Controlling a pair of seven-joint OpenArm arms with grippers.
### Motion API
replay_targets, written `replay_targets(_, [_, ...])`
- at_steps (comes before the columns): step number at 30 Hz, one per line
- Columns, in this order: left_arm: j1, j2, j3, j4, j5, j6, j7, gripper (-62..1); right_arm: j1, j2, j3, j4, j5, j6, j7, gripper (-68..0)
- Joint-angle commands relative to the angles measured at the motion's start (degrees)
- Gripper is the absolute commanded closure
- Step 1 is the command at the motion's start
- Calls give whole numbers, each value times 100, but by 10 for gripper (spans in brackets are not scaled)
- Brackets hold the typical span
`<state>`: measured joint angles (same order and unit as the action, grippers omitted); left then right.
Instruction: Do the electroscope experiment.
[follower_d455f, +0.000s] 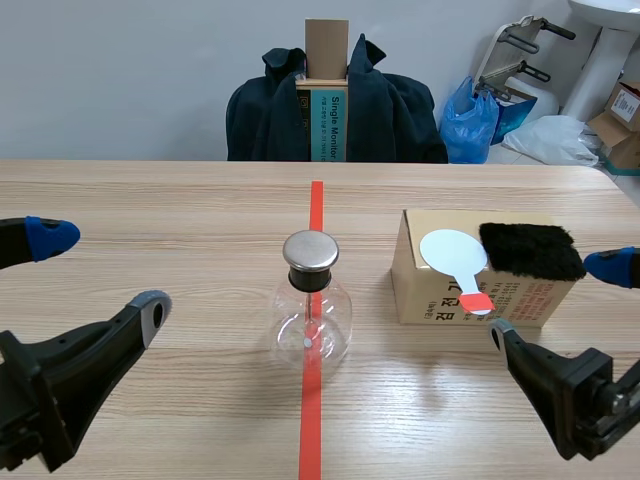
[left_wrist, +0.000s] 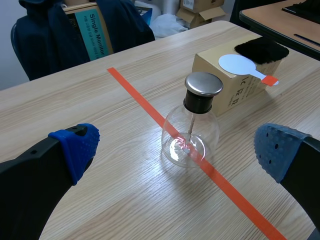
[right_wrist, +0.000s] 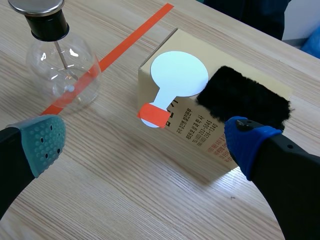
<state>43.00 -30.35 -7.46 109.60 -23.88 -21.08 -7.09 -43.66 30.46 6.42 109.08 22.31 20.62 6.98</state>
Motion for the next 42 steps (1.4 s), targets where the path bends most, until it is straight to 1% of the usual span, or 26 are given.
replay_targets(1, [-35,-15,37,81,-35,-7,-98,-623,63,33,74,118,20,0,-46,-679])
replay_targets(2, [-33,-15,37,81,-37,-7,-92,-623,63,33,74,111,20,0,-243,-679])
replay_targets(8, [-33,-15,37,81,-37,-7,-76,-623,63,33,74,111,-9,0,-616,-679])
replay_targets(10, [-33,-15,37,81,-37,-7,-76,-623,63,33,74,111,-61,0,-673,-679])
replay_targets(12, [-33,-15,37,81,-37,-7,-79,-623,63,33,74,111,-131,0,-669,-679])
replay_targets(16, [-33,-15,37,81,-37,-7,-79,-623,66,33,74,111,-131,0,-660,-679])
replay_targets(18, [-33,-15,37,81,-37,-4,-79,-623,66,35,74,111,-157,0,-566,-679])
replay_targets(21, [-33,-15,37,81,-37,-4,-79,-623,66,35,74,111,-634,0,-262,-679])
replay_targets(23, [-33,-15,37,81,-37,-4,-79,-623,66,33,74,111,-1132,0,17,-679])
replay_targets(25, [-33,-13,37,81,-37,-7,-76,-623,66,33,74,111,-1803,2,313,-679])
replay_targets(27, [-33,-13,37,81,-37,-9,-76,-623,63,33,74,114,-2568,2,527,-679])
replay_targets(29, [-33,-13,37,81,-37,-9,-79,-623,63,33,74,114,-3519,2,544,-679])
replay_targets(32, [-33,-13,37,81,-37,-9,-81,-623,44,31,74,101,-5066,-26,485,-679])
replay_targets(33, [-33,-13,37,81,-37,-9,-79,-623,44,26,68,85,-5510,-61,446,-679])
replay_targets(34, [-33,-15,37,81,-37,-9,-79,-623,44,7,63,57,-5858,-142,426,-679])
replay_targets(35, [-33,-15,37,81,-37,-9,-76,-623,46,-42,63,9,-6140,-245,433,-679])
replay_targets(37, [-33,-13,37,81,-37,-9,-81,-623,63,-186,63,-127,-6684,-551,494,-679])
replay_targets(39, [-33,-15,37,81,-39,-9,-81,-623,66,-382,48,-304,-7237,-968,680,-679])
replay_targets(42, [-35,-13,37,81,-37,-9,-81,-623,94,-673,-122,-597,-7908,-1729,885,-679])
